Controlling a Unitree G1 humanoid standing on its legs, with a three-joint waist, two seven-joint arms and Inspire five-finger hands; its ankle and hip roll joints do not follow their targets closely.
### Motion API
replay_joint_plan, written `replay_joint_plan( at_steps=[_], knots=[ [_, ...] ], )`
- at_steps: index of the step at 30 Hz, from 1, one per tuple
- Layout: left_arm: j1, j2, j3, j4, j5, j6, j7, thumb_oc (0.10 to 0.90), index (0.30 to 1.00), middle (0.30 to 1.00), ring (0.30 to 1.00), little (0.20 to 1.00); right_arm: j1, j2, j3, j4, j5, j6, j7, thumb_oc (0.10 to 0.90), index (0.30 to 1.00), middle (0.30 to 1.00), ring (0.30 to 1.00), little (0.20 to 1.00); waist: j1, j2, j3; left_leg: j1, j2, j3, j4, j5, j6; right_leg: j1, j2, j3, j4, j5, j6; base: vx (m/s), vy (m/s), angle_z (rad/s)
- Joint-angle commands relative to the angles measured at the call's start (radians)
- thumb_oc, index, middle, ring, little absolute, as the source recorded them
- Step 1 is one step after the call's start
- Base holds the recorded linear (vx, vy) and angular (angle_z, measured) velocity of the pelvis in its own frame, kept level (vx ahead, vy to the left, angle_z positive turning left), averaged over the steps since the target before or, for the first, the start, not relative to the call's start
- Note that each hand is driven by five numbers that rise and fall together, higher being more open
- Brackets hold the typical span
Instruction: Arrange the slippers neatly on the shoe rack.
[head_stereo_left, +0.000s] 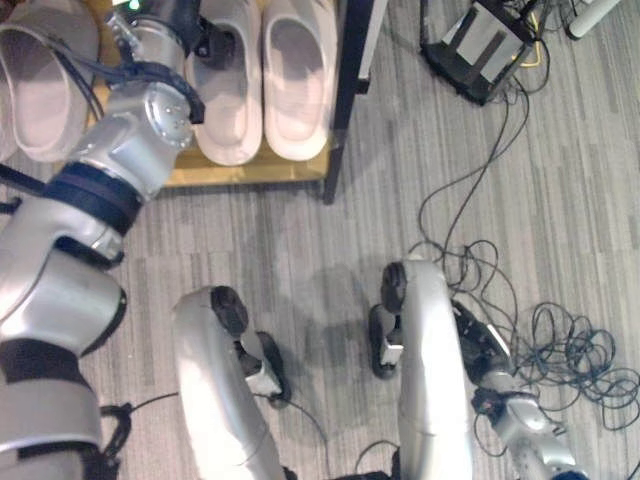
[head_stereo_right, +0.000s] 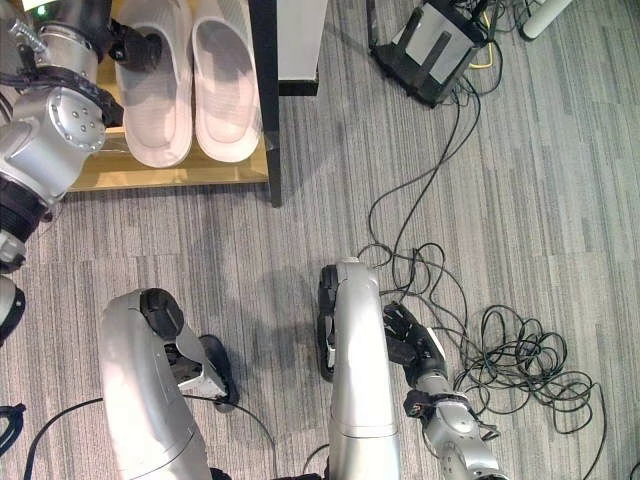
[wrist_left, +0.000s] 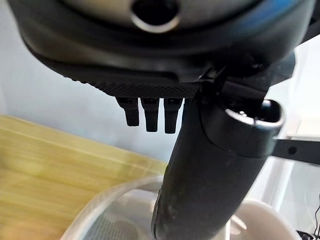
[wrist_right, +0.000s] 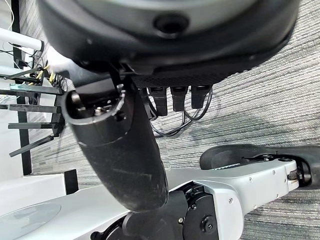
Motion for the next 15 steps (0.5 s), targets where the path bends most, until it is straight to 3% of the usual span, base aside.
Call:
replay_joint_plan(
  at_steps=[1, 10, 11, 15],
  knots=[
    [-0.223, 0.098, -0.009, 0.020, 0.050, -0.009, 0.035, 0.800, 0.900, 0.900, 0.900, 0.900, -0.014, 0.014, 0.043, -0.086, -0.002, -0.015, 0.048, 0.800, 0.900, 0.900, 0.900, 0.900, 0.024, -0.001, -0.025, 0.032, -0.101, -0.196, -0.041, -0.015, -0.007, 0.071, -0.083, 0.106, -0.036, -0.069, -0.006, 0.00, 0.000, 0.00],
    [-0.258, 0.160, -0.061, -0.008, 0.133, 0.016, 0.046, 0.800, 0.900, 0.900, 0.900, 0.900, 0.000, 0.002, 0.019, -0.096, 0.024, -0.024, 0.054, 0.800, 0.900, 0.900, 0.900, 0.900, 0.022, -0.006, -0.025, 0.032, -0.104, -0.193, -0.034, -0.016, -0.011, 0.071, -0.083, 0.112, -0.022, -0.075, -0.011, 0.00, -0.003, 0.00],
    [-0.170, 0.213, 0.046, -0.151, 0.058, -0.022, 0.056, 0.800, 0.900, 0.900, 0.900, 0.900, 0.009, 0.027, 0.005, -0.098, 0.027, -0.021, 0.046, 0.800, 0.900, 0.900, 0.900, 0.900, 0.033, 0.003, -0.025, 0.032, -0.114, -0.193, -0.032, -0.014, -0.014, 0.071, -0.081, 0.114, -0.017, -0.078, -0.015, 0.00, 0.000, 0.00],
    [-0.005, 0.246, 0.192, -0.322, 0.005, -0.054, 0.068, 0.800, 0.900, 0.900, 0.900, 0.900, 0.008, 0.031, 0.006, -0.091, 0.004, -0.015, 0.038, 0.800, 0.900, 0.900, 0.900, 0.900, 0.048, 0.023, -0.025, 0.032, -0.125, -0.199, -0.034, -0.007, -0.020, 0.071, -0.085, 0.113, -0.007, -0.084, -0.024, -0.03, -0.012, 0.13]
  ],
)
